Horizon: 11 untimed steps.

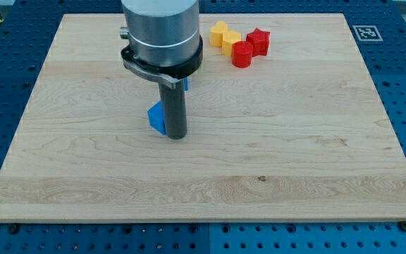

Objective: Push the blue cube close to the blue triangle

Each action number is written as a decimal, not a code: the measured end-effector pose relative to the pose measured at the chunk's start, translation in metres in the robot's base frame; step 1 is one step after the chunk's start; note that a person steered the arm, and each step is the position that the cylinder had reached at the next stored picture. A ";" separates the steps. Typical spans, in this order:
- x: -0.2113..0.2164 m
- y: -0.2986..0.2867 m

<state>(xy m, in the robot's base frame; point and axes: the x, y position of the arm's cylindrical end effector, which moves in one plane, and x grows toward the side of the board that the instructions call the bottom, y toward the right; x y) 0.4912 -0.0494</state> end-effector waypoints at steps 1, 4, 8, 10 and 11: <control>-0.002 -0.016; -0.015 -0.068; -0.035 -0.021; -0.081 -0.009; -0.091 -0.008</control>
